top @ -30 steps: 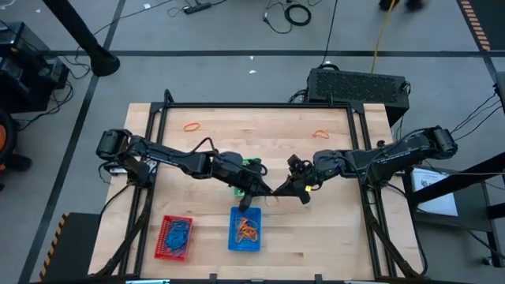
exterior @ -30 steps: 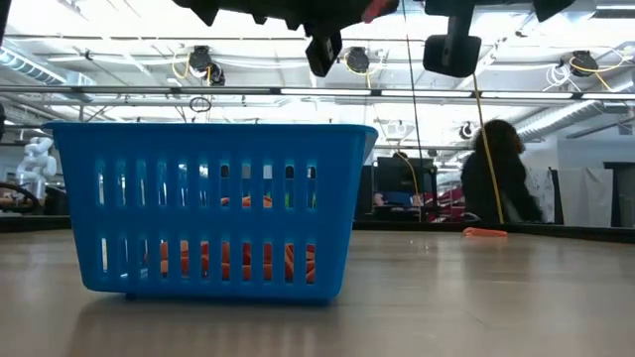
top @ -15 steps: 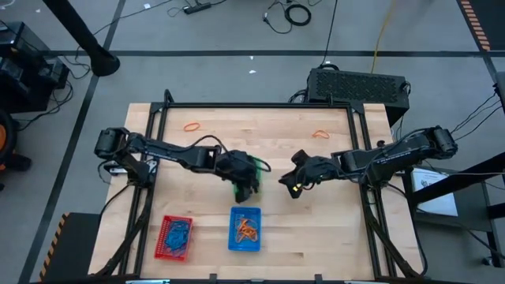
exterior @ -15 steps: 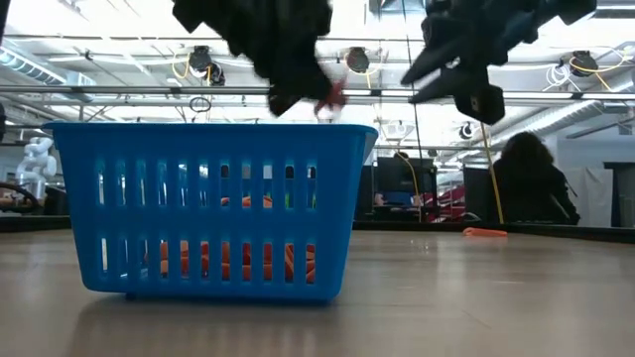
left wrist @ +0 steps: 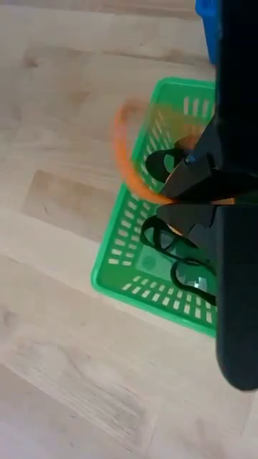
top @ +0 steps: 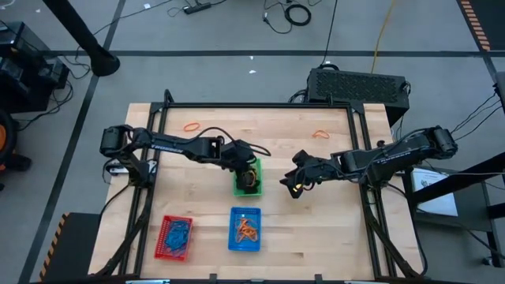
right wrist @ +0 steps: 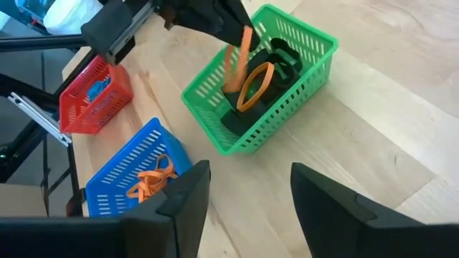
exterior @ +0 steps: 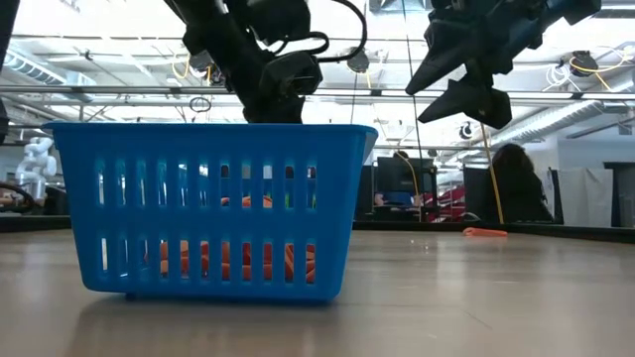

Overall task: Sort rubber bands into baskets
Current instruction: Put the orange rubberband into the blue bin

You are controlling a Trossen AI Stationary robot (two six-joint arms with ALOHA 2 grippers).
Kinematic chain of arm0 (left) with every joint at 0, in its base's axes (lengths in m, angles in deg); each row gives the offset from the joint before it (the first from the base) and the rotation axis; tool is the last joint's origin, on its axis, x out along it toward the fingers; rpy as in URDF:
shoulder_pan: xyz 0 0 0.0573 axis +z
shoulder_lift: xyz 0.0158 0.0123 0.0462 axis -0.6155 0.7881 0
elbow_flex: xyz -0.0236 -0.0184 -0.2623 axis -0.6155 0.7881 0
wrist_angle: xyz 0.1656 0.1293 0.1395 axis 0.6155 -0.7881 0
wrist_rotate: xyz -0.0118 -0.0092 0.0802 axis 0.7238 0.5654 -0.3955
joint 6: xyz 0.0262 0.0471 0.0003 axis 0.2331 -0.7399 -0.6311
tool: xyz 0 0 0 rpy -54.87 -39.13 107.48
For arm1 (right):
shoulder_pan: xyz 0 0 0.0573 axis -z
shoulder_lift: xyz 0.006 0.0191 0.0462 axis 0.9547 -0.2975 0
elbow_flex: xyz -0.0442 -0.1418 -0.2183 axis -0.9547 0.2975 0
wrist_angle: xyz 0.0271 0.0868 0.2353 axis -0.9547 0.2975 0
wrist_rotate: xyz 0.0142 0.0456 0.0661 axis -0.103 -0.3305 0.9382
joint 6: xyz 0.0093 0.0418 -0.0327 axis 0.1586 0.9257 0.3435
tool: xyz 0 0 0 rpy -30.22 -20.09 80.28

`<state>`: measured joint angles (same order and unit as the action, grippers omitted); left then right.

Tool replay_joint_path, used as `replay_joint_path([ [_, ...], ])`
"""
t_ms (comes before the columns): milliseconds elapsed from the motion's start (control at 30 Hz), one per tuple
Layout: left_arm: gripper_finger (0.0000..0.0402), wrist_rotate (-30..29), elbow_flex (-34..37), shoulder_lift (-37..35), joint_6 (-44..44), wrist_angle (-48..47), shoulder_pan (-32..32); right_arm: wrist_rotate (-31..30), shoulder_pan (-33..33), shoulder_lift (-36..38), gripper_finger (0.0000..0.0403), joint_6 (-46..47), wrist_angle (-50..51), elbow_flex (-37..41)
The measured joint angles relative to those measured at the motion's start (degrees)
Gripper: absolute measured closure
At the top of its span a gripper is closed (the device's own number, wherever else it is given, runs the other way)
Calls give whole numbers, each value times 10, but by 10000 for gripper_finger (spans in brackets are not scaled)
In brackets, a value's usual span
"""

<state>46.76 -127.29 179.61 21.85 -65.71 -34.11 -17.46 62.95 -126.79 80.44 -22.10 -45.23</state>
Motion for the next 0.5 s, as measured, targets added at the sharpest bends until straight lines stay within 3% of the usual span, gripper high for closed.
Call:
replay_joint_path([
  [233,401,42,0,0,25,8,-13,8,-1,0,215,0,0,0],
  [500,401,72,-2,0,63,46,-110,14,-1,0,215,-13,0,0],
])
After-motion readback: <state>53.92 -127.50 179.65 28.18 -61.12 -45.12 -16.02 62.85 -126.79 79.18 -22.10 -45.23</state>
